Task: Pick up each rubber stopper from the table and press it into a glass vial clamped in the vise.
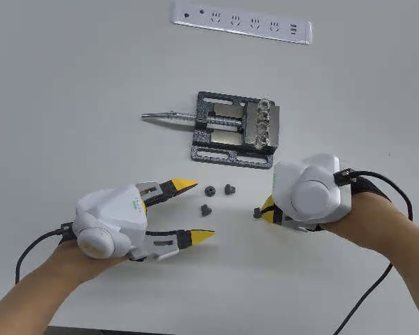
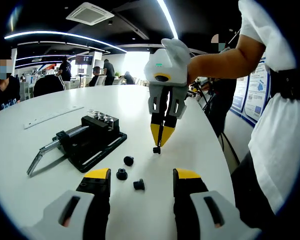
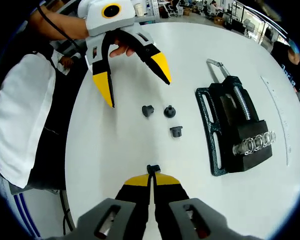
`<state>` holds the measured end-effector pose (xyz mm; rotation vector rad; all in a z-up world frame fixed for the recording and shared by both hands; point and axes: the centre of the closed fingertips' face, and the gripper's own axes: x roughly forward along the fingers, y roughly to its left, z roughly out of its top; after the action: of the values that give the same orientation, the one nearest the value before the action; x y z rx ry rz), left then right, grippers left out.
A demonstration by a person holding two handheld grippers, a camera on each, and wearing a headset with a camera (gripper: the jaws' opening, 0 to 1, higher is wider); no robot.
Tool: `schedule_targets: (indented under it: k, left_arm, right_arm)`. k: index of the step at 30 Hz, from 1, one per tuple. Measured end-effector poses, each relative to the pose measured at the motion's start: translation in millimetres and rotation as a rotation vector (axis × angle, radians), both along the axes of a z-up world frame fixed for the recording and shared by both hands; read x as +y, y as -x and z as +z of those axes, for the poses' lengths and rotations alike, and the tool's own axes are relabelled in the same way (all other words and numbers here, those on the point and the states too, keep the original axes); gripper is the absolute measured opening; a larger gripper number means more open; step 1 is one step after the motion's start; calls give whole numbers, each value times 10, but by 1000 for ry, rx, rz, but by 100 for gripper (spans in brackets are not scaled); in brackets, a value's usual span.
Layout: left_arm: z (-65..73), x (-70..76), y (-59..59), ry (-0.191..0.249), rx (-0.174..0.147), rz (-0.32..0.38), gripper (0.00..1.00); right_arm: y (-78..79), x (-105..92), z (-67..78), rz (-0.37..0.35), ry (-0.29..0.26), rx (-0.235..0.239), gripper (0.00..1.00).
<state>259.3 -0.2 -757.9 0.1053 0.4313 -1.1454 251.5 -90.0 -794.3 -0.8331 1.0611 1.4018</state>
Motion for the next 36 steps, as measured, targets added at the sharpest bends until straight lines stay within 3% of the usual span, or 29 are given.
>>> schedule_targets:
  k: [9, 15, 25, 36]
  left_arm:
    - [-29, 3, 15, -1, 2, -3, 47]
    - [-22, -8, 18, -1, 3, -4, 47]
    - [-39, -8, 14, -2, 4, -10, 47]
    - [-25, -8, 27, -3, -1, -11, 47]
  right_arm:
    - [2, -18, -27, 123, -5, -11, 1]
    - [-8, -43, -56, 145, 4, -15, 1]
    - [-21, -68, -68, 126, 10, -13, 2]
    - [-25, -80, -20, 48, 11, -11, 4]
